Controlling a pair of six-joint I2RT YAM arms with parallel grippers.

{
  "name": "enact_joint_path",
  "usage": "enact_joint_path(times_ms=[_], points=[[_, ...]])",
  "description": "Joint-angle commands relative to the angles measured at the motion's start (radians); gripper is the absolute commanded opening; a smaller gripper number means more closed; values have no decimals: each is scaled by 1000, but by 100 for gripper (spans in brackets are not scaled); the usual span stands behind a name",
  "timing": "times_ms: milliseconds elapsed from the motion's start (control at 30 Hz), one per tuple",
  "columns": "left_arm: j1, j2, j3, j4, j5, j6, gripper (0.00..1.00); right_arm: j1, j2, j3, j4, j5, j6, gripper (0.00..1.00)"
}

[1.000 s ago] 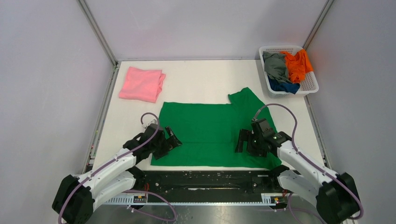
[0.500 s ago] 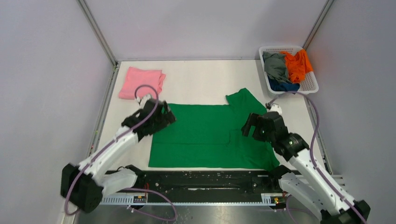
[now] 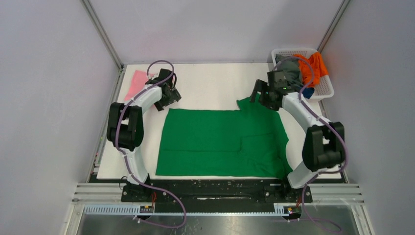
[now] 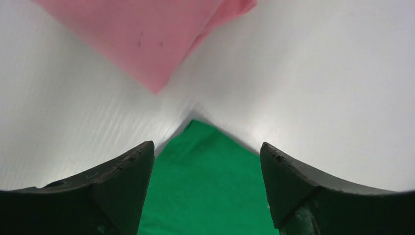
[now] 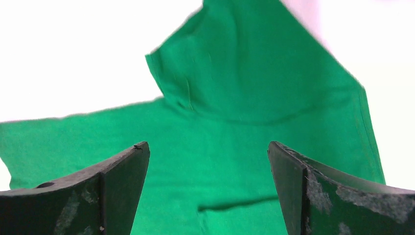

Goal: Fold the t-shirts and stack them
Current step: Grab the side of the flattened tshirt furthest away from the robot with both arms

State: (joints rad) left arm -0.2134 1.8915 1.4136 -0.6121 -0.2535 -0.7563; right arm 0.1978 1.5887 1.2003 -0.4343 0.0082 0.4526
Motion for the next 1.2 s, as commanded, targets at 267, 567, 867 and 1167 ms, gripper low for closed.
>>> enact_joint_path(times_ms=[267,567,867,1167], points=[[29,229,210,-119,-65,-3,62,-4,355,348,28,51,-56,99],[20,178,130,-161,36,-7,35,-3,615,722,-104,26,-85,99],[13,125,46,-159,26,28,0,1,912,1119,-430,-4,-122,99],[-33,-24,-48,-87,25,58,0,38,868,989,-507,94,-159,92]])
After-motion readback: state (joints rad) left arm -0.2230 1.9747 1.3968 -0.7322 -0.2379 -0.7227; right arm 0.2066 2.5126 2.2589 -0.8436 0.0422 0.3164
